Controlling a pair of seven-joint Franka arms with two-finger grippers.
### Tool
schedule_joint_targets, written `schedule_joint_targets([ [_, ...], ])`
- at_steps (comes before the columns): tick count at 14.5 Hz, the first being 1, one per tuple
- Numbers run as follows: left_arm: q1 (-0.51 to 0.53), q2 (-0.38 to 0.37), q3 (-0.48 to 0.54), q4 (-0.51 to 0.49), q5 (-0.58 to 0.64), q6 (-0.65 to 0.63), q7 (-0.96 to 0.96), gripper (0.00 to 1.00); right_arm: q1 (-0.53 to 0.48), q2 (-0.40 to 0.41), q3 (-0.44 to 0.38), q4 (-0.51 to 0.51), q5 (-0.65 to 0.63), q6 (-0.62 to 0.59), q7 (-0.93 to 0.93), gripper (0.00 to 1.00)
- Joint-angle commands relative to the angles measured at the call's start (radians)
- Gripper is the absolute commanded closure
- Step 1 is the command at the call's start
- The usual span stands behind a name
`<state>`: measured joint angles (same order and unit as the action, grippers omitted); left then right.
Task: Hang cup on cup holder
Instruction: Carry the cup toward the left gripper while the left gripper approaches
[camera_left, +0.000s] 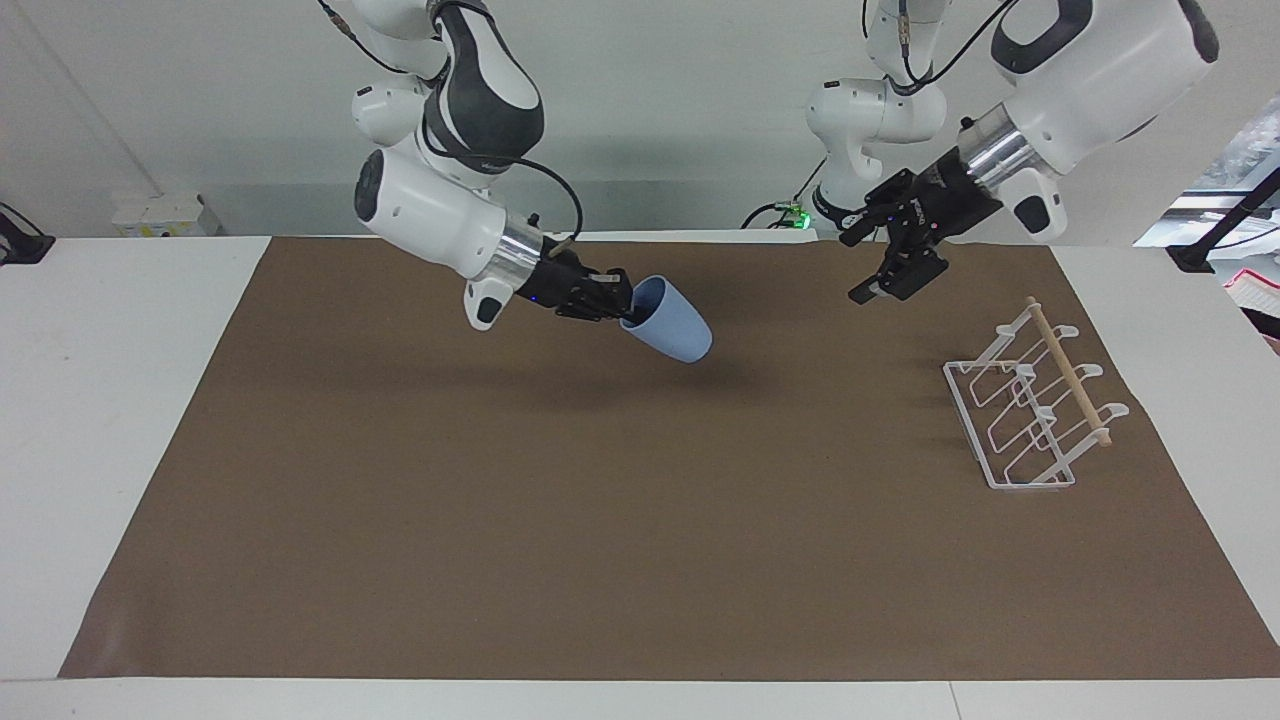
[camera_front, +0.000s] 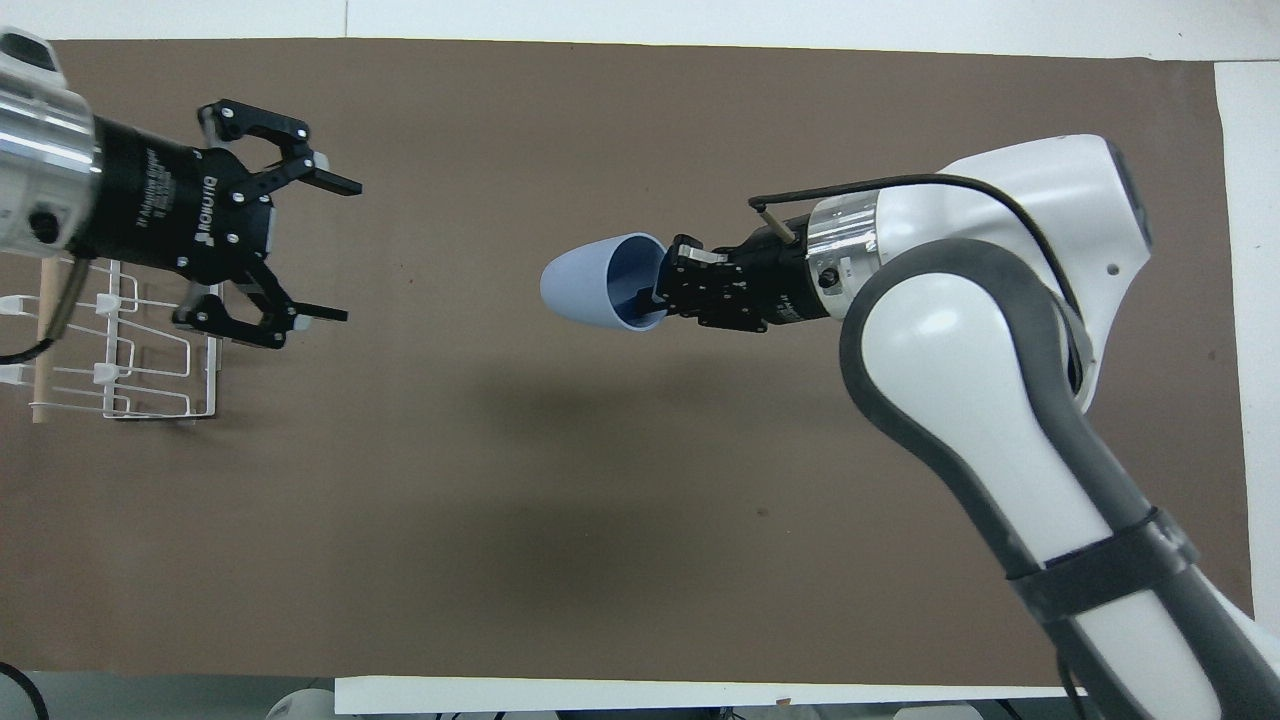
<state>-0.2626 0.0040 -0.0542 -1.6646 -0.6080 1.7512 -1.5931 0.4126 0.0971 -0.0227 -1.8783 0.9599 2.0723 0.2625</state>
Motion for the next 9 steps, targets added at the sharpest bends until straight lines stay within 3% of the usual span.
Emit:
schedule_joint_targets([
  [1,-0.043,-0.024,0.011,-0.095,-0.055,0.103,-0.016,0.00,0.003,-0.011,-0.003,-0.031,0.135,0.061,0.012,1.00],
  [9,-0.151,0.056,0.010,-0.149,-0.093,0.281,-0.014,0.00,0.018,-0.013,-0.002,-0.036,0.212,0.075,0.004,1.00],
])
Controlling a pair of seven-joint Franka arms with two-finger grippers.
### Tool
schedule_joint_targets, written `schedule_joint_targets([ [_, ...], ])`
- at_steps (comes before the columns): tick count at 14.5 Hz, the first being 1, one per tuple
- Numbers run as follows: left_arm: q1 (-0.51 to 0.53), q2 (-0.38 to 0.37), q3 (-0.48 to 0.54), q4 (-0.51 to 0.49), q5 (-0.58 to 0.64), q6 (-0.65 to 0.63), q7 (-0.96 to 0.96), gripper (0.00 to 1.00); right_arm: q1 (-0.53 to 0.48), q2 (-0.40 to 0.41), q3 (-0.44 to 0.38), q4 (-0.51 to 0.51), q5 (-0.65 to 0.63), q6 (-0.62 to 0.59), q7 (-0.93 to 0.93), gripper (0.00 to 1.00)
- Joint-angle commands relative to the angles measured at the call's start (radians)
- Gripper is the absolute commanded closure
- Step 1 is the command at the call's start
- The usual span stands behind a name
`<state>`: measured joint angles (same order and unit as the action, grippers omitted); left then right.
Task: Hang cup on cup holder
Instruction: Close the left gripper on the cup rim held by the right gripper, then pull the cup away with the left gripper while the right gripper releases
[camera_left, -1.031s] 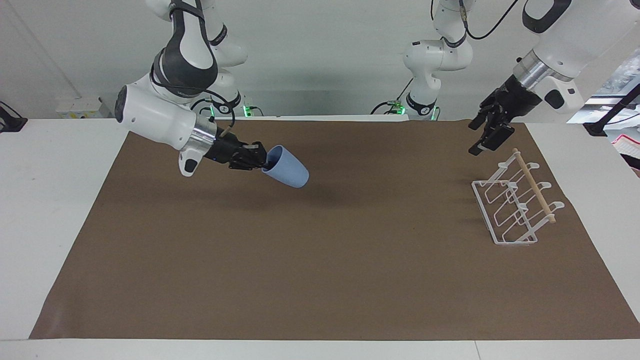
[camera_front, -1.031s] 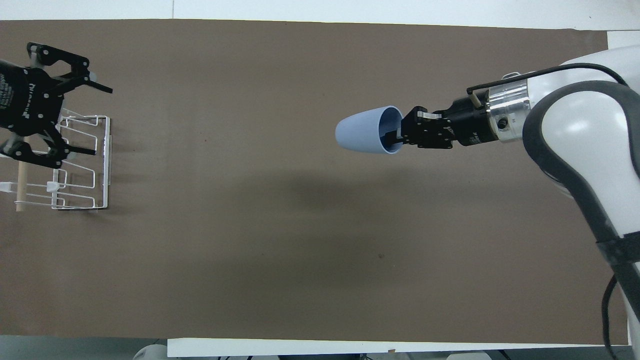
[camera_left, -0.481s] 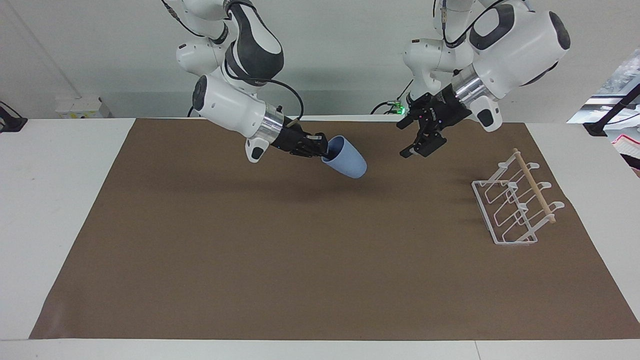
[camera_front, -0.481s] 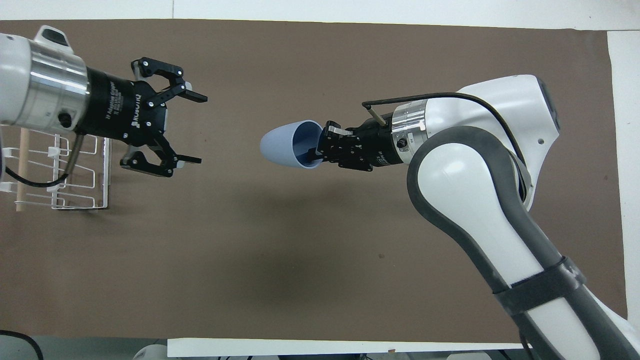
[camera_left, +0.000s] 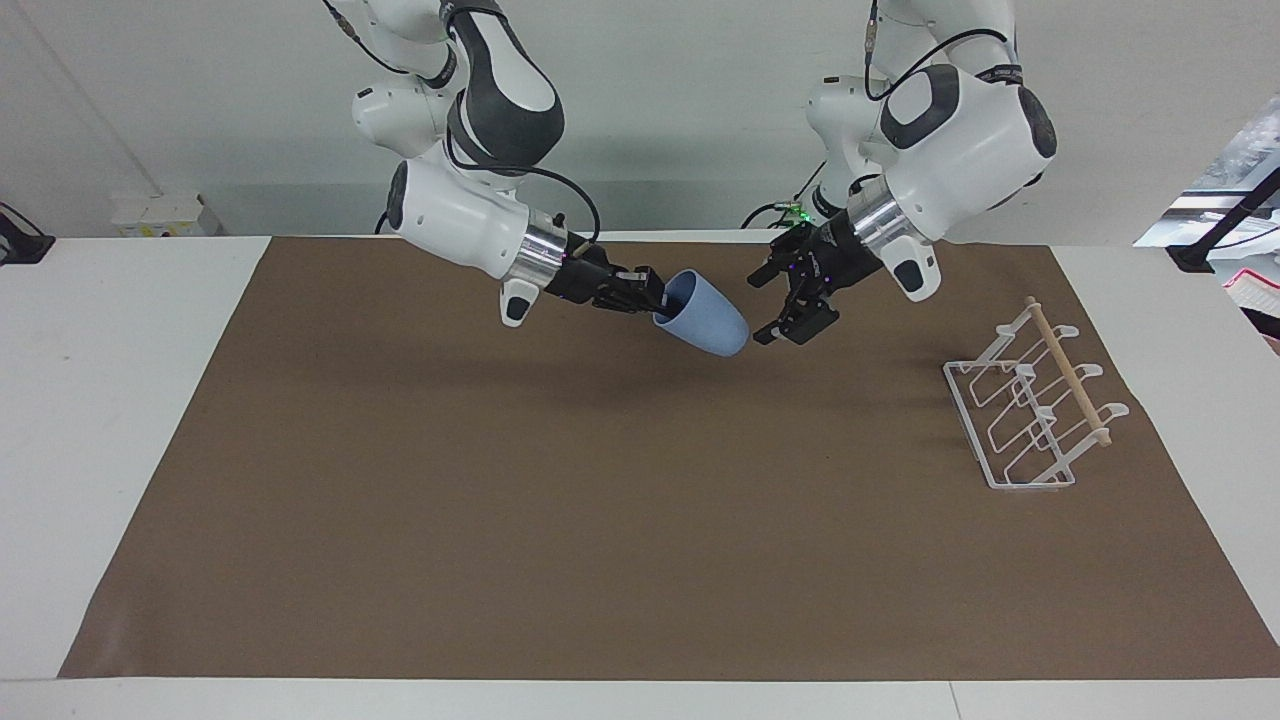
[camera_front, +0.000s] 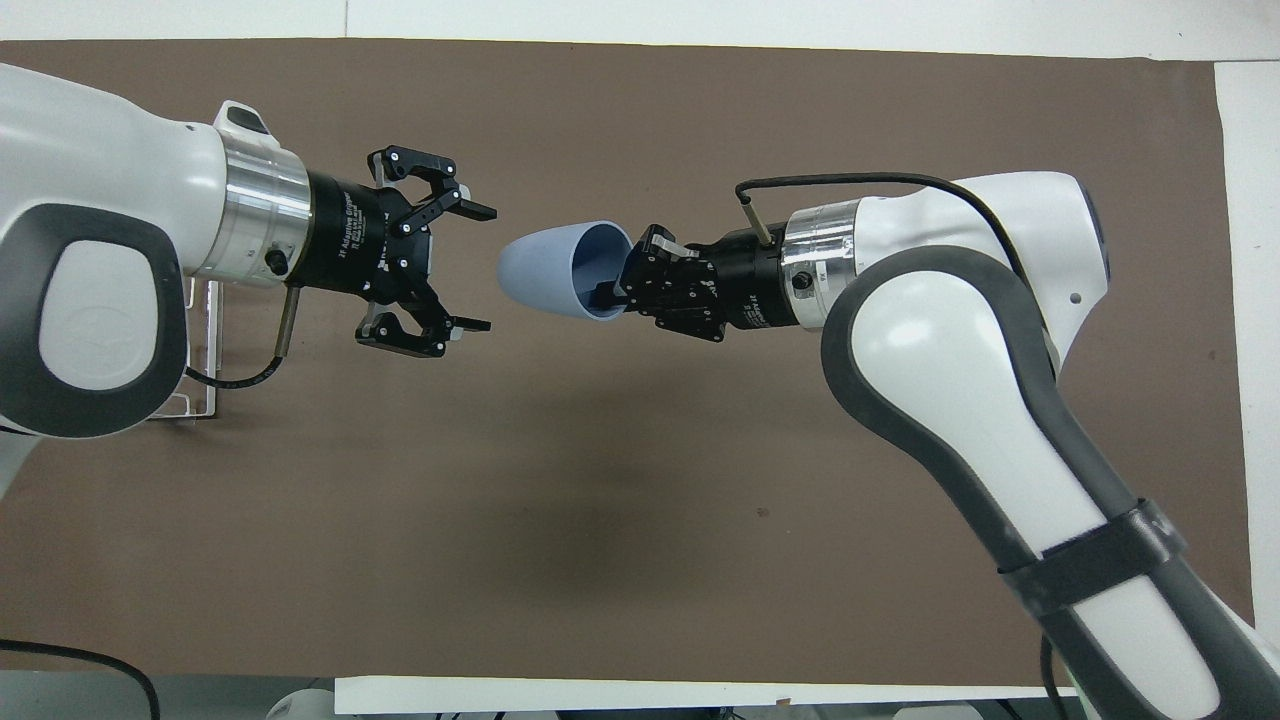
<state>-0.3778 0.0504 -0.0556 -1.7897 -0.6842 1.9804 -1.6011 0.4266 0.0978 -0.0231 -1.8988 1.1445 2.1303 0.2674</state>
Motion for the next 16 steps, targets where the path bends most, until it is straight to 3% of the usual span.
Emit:
schedule_joint_targets([
  [1,-0.047,0.018,0.011,-0.030,-0.017,0.081,-0.007,0.00,0.004,-0.013,-0.003,-0.016,0.029,0.019,-0.002,1.00],
  [2,-0.067,0.034,0.011,-0.030,-0.018,0.113,-0.007,0.00,0.006,-0.013,-0.003,-0.016,0.029,0.020,-0.002,1.00],
  [3,-0.073,0.040,0.011,-0.030,-0.018,0.127,-0.010,0.06,0.004,-0.013,-0.001,-0.016,0.030,0.020,-0.002,1.00],
  [4,-0.075,0.040,0.013,-0.028,-0.018,0.126,-0.026,0.56,0.004,-0.013,-0.003,-0.016,0.030,0.020,-0.004,1.00],
  [5,-0.085,0.042,0.011,-0.031,0.000,0.138,0.001,1.00,0.004,-0.013,-0.003,-0.016,0.030,0.020,-0.004,1.00],
  [9,-0.095,0.045,0.011,-0.025,-0.011,0.150,-0.046,1.00,0.003,-0.013,-0.003,-0.014,0.029,0.020,-0.004,1.00],
  [11,-0.089,0.045,0.011,-0.024,-0.011,0.134,-0.049,1.00,0.001,-0.013,-0.003,-0.013,0.030,0.020,-0.002,0.92],
  [12,-0.086,0.046,0.013,-0.017,-0.011,0.117,-0.053,1.00,0.000,-0.012,-0.003,-0.013,0.030,0.020,0.000,0.82],
  [13,-0.075,0.049,0.020,-0.004,-0.006,0.094,-0.057,1.00,-0.002,-0.012,-0.003,-0.011,0.030,0.020,0.001,0.65],
  [14,-0.047,0.051,0.022,0.010,0.005,0.063,-0.063,1.00,-0.002,-0.012,-0.003,-0.010,0.029,0.022,0.003,0.20],
  [15,-0.014,0.054,0.023,0.028,0.043,0.020,-0.069,1.00,-0.005,-0.010,-0.005,-0.005,0.026,0.022,0.000,0.00],
  [16,0.015,0.068,0.022,0.057,0.145,-0.036,-0.075,1.00,-0.020,-0.009,-0.008,0.001,0.012,0.013,-0.005,0.00],
])
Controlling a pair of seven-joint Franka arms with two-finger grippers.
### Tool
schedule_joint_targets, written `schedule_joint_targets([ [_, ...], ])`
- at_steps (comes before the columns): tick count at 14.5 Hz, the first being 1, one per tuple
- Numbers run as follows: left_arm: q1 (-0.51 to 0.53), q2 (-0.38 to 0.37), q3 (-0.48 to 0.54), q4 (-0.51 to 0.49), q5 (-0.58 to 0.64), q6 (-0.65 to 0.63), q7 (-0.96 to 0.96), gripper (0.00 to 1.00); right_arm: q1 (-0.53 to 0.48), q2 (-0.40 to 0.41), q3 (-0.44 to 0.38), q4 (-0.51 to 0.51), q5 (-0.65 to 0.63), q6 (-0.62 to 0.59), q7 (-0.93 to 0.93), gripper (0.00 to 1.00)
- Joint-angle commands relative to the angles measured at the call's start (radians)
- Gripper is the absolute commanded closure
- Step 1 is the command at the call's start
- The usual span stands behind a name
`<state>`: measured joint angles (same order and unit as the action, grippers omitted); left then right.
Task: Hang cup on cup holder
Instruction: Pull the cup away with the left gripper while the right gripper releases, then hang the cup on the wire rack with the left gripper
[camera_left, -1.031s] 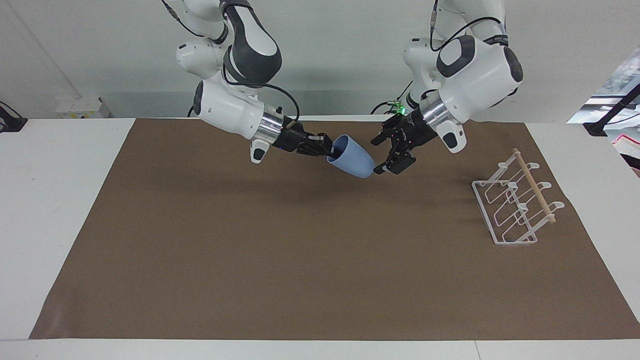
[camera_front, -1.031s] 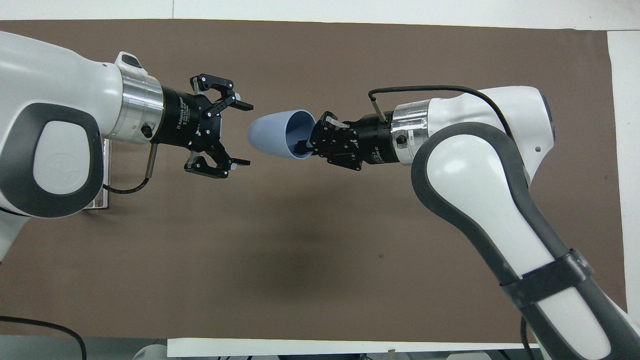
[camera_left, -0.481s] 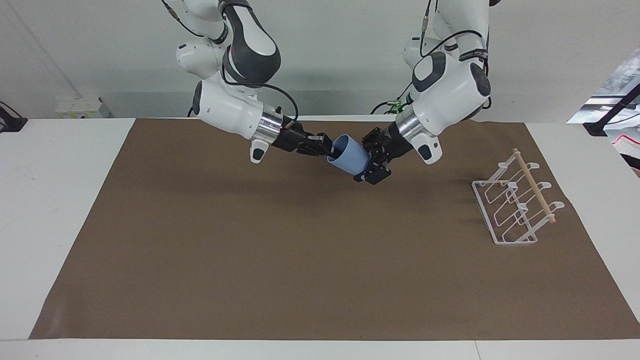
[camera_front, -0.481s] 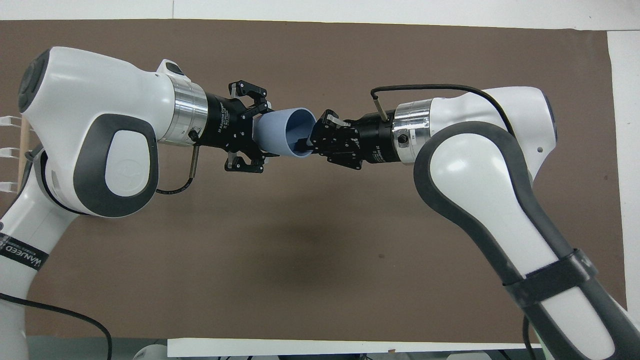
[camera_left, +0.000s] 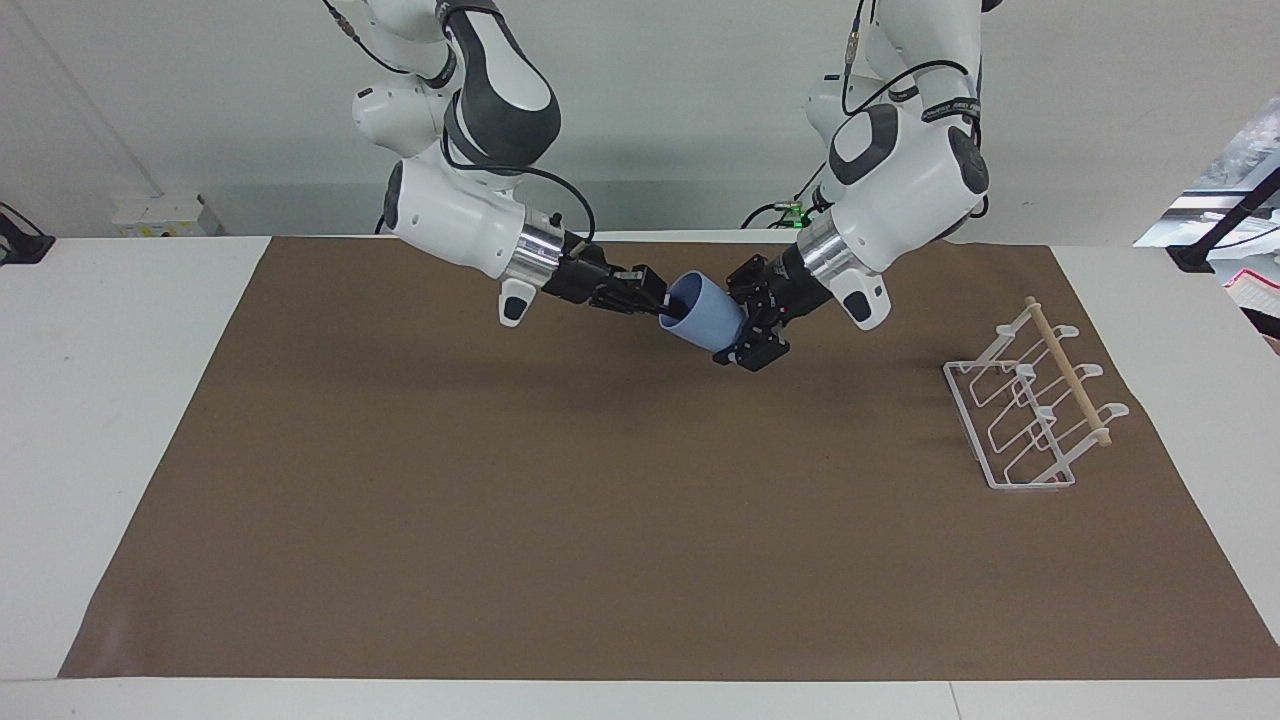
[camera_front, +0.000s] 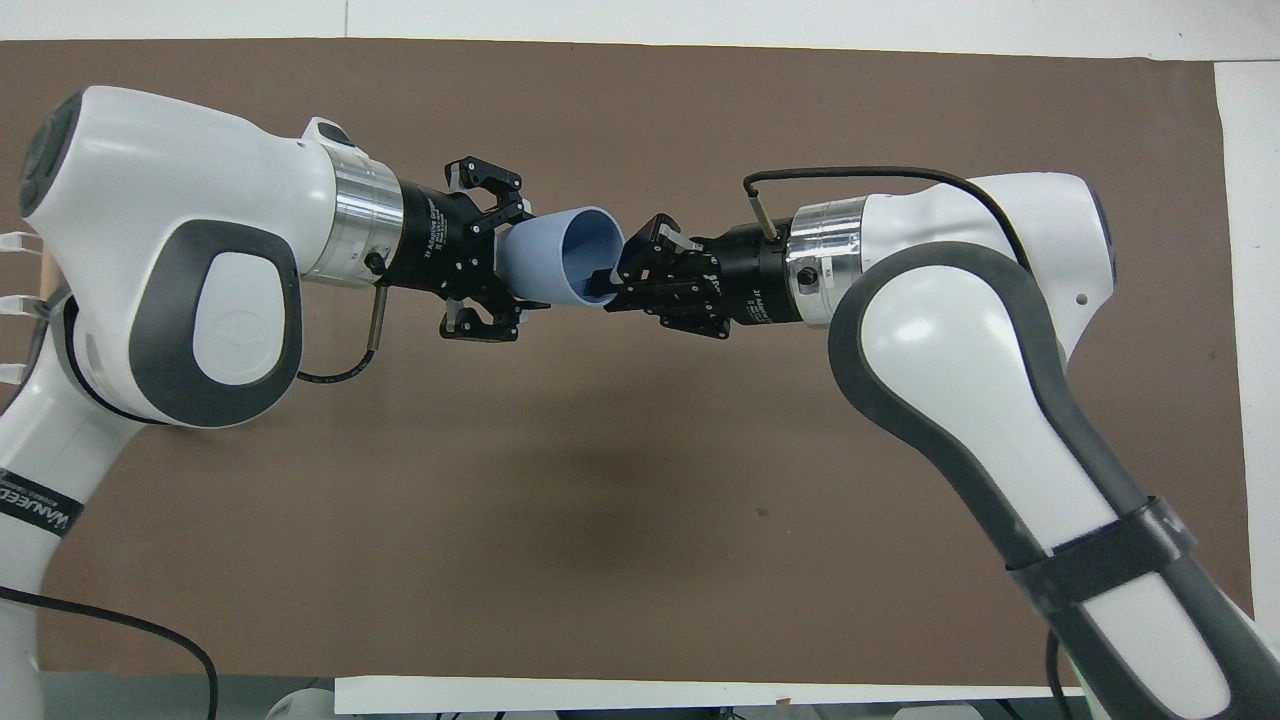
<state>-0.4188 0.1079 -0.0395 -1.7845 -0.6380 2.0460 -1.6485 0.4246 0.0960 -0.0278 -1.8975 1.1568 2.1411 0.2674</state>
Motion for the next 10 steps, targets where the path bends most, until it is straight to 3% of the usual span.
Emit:
schedule_joint_targets([
  [1,0.076,0.025,0.006,0.088,0.194,-0.151,-0.039,1.00,-0.047,-0.007,-0.007,0.008,-0.040,-0.010,-0.011,0.00],
  [4,0.080,0.030,0.007,0.096,0.534,-0.203,-0.065,1.00,-0.133,-0.071,-0.008,0.035,-0.486,-0.044,-0.022,0.00],
  [6,0.077,0.032,0.007,0.094,0.772,-0.254,-0.079,1.00,-0.194,-0.103,-0.008,0.034,-0.712,-0.082,-0.022,0.00],
  [10,0.023,0.094,0.007,0.085,1.388,-0.430,-0.187,1.00,-0.341,-0.111,-0.011,0.135,-0.928,-0.339,-0.045,0.00],
])
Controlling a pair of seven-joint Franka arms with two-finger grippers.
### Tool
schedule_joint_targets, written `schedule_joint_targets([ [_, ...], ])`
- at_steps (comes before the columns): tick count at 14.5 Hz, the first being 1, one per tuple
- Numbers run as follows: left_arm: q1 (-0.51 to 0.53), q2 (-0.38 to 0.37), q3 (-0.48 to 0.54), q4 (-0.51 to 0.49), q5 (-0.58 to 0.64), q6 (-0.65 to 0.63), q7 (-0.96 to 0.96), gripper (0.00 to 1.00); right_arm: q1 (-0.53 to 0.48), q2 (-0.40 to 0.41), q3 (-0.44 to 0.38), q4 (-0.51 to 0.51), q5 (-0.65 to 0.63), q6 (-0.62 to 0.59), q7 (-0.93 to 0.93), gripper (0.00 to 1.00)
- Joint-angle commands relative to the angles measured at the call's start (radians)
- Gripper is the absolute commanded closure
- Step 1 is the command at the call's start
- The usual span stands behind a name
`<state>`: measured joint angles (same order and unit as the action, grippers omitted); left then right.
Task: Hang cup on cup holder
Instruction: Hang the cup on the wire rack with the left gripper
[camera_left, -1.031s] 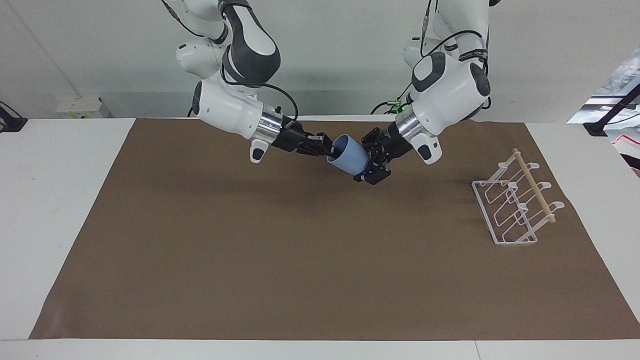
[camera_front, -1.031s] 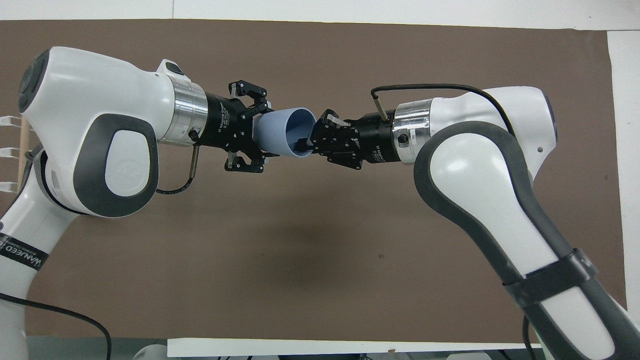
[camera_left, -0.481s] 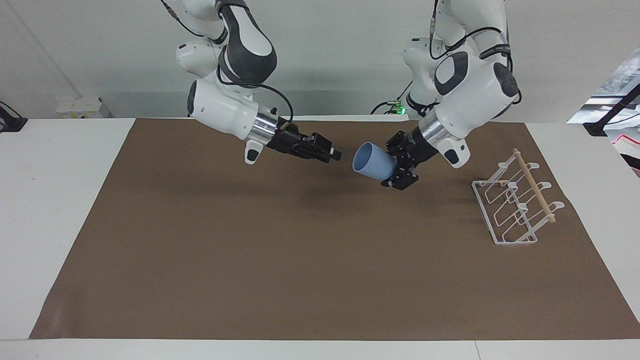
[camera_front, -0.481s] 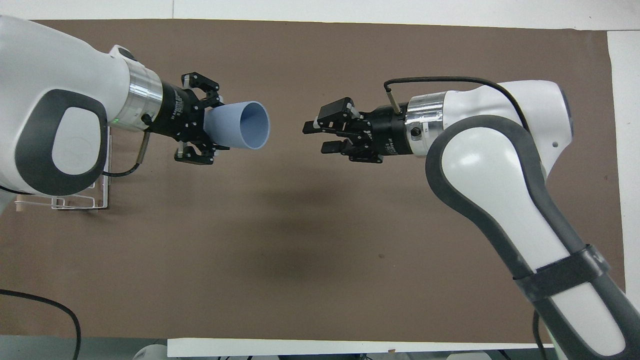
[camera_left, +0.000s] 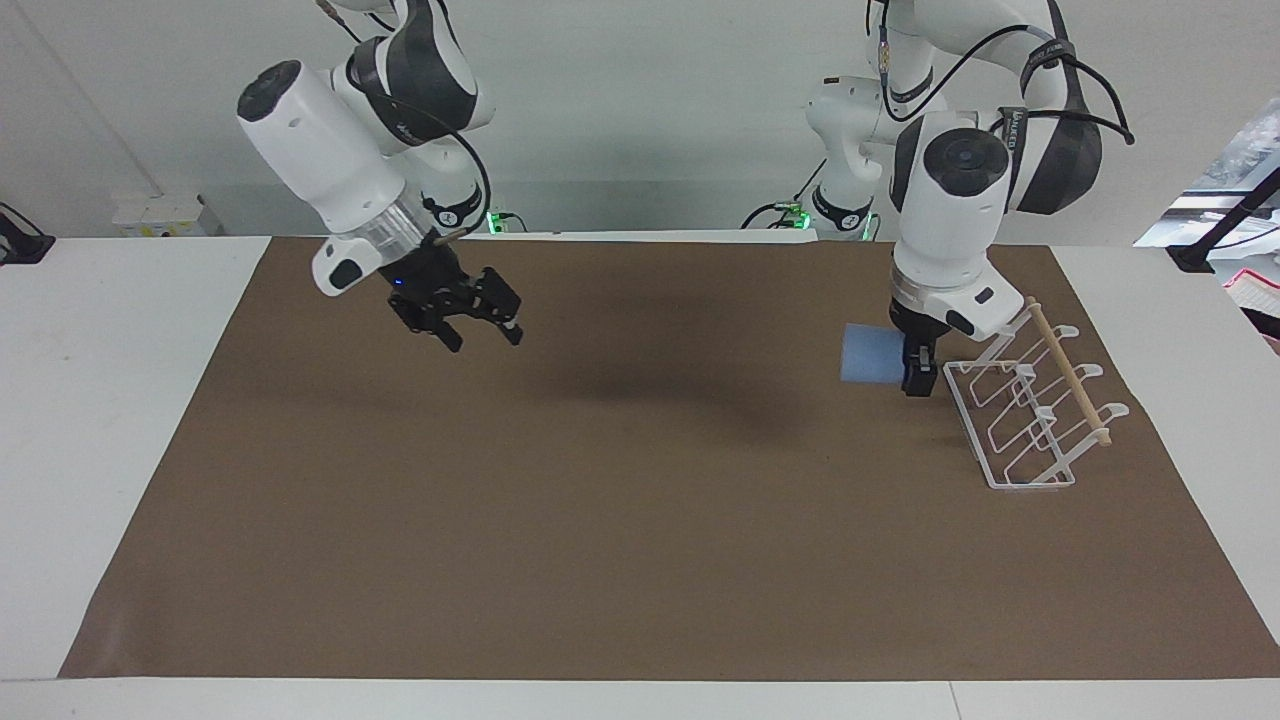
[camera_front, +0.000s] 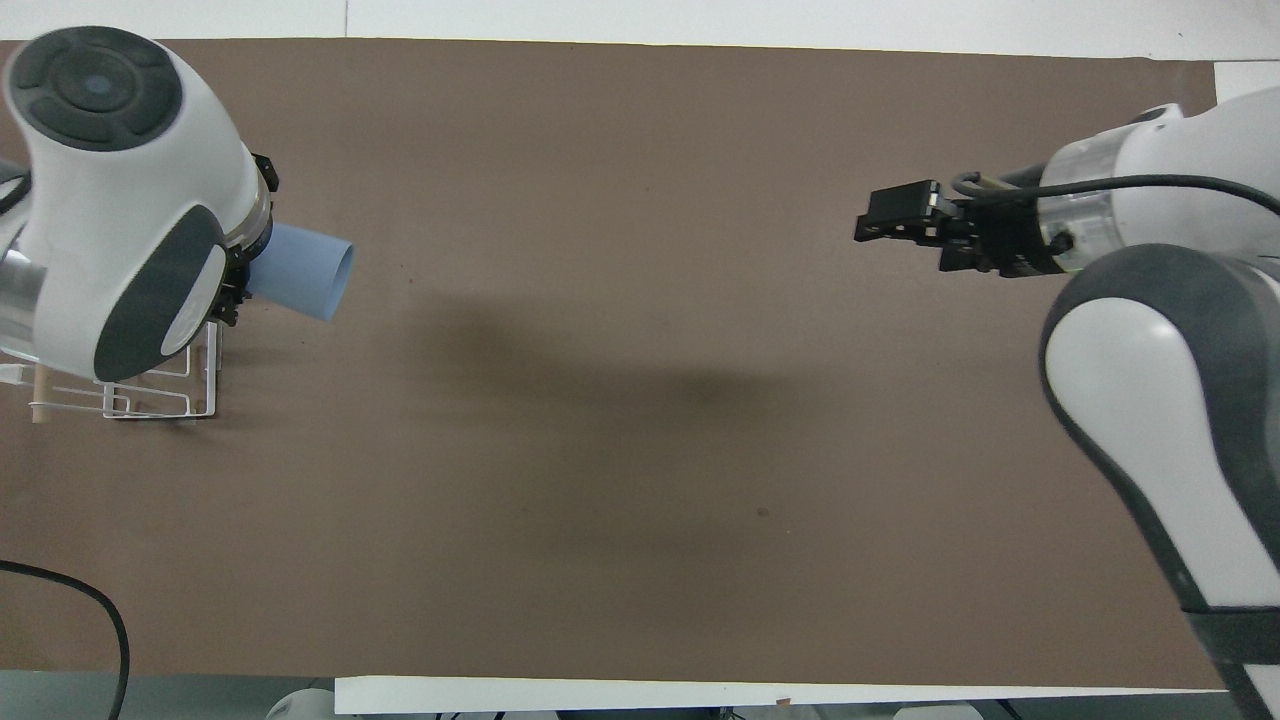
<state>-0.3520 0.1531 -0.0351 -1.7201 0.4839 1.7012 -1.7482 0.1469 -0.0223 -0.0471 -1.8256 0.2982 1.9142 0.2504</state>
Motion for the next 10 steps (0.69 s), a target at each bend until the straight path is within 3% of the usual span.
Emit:
schedule_joint_targets([
  [1,-0.047,0.058,0.003,0.013,0.400,-0.125,-0.123,1.00,-0.091,0.005,0.009,0.086,-0.132,-0.177,-0.036,0.00],
  [3,-0.047,0.088,0.003,-0.025,0.636,-0.178,-0.200,1.00,-0.113,0.002,0.009,0.164,-0.296,-0.312,-0.090,0.00],
  [6,-0.047,0.170,0.001,-0.033,0.891,-0.283,-0.273,1.00,-0.176,0.012,0.007,0.264,-0.346,-0.466,-0.228,0.00],
  [8,-0.038,0.229,0.001,-0.033,0.991,-0.322,-0.368,1.00,-0.197,0.010,0.003,0.262,-0.336,-0.477,-0.298,0.00],
  [10,-0.035,0.243,0.003,-0.035,1.009,-0.330,-0.398,1.00,-0.207,0.009,0.009,0.252,-0.337,-0.481,-0.298,0.00],
])
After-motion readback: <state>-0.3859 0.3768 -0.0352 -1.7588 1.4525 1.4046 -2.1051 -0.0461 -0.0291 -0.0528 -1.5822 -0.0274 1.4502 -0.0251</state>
